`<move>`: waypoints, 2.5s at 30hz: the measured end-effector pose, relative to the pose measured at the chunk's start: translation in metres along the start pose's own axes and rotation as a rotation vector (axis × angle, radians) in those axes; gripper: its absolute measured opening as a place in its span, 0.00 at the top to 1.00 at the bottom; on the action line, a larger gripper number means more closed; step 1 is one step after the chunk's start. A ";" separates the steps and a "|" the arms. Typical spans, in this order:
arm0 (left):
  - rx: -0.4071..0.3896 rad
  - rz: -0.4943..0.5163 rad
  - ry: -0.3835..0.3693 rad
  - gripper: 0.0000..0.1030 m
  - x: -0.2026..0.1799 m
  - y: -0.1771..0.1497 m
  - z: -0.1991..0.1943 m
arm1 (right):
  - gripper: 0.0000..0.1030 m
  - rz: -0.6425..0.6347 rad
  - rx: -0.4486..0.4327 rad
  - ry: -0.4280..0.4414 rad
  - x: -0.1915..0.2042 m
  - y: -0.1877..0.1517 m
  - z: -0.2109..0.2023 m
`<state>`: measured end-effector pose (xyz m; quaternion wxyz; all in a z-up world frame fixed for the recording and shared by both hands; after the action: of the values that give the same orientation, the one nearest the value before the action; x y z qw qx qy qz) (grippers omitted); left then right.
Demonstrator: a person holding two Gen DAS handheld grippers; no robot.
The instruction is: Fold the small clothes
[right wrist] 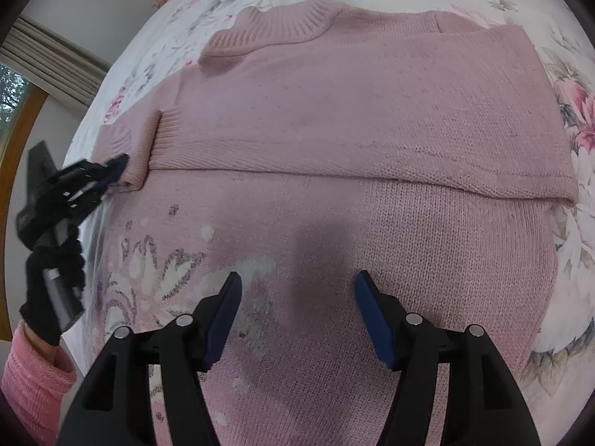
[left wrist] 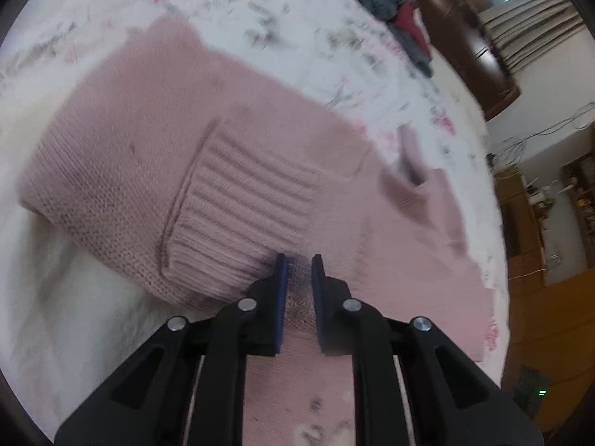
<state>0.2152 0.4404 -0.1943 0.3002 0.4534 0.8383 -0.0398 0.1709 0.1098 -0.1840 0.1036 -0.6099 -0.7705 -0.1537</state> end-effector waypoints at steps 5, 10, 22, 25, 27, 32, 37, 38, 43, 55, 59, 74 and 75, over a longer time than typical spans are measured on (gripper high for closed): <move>0.017 0.027 -0.018 0.90 0.004 -0.001 0.000 | 0.38 0.009 -0.001 -0.014 0.004 0.005 0.000; -0.071 0.093 0.000 0.71 -0.001 0.006 -0.047 | 0.38 -0.044 -0.004 0.042 0.047 0.030 0.002; -0.179 0.108 0.154 0.64 0.052 0.039 -0.118 | 0.38 -0.062 0.105 0.263 0.176 0.108 0.073; -0.179 0.099 0.163 0.63 0.063 0.040 -0.123 | 0.43 -0.055 0.133 0.270 0.190 0.116 0.092; -0.177 0.085 0.164 0.63 0.068 0.040 -0.123 | 0.63 -0.046 0.171 0.297 0.200 0.118 0.105; -0.169 0.065 0.154 0.63 0.073 0.038 -0.122 | 0.91 -0.078 0.153 0.312 0.208 0.121 0.098; -0.171 0.099 0.154 0.63 0.055 0.039 -0.118 | 0.91 -0.111 0.034 0.352 0.187 0.118 0.031; -0.167 0.105 0.152 0.63 0.050 0.039 -0.115 | 0.91 -0.111 0.016 0.350 0.179 0.118 0.021; -0.132 0.161 0.147 0.63 0.016 0.030 -0.089 | 0.91 -0.090 -0.043 0.297 0.123 0.110 -0.023; 0.010 0.281 0.273 0.64 -0.026 0.001 -0.001 | 0.91 0.025 -0.040 0.117 0.008 0.087 -0.021; 0.008 0.291 0.282 0.63 -0.020 0.000 0.005 | 0.91 0.074 0.001 0.099 -0.012 0.084 0.003; 0.013 0.343 0.209 0.62 -0.056 -0.004 -0.017 | 0.61 -0.125 -0.047 -0.069 0.062 0.092 -0.025; 0.022 0.338 0.203 0.62 -0.057 -0.005 -0.015 | 0.61 -0.142 -0.027 -0.071 0.075 0.093 -0.018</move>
<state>0.2279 0.4005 -0.1523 0.2115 0.5925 0.7758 0.0479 0.2430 0.1912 -0.1313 0.0567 -0.5599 -0.8130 -0.1494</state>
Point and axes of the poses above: each gripper's, at about its wrist camera, not at the fingertips, and z roughly the way its jaws point, x to its left, y to its top, the point moved 6 cm from there along z, roughly the way its jaws point, and after that the axes turned 6 degrees about x, right-handed, at the moved point
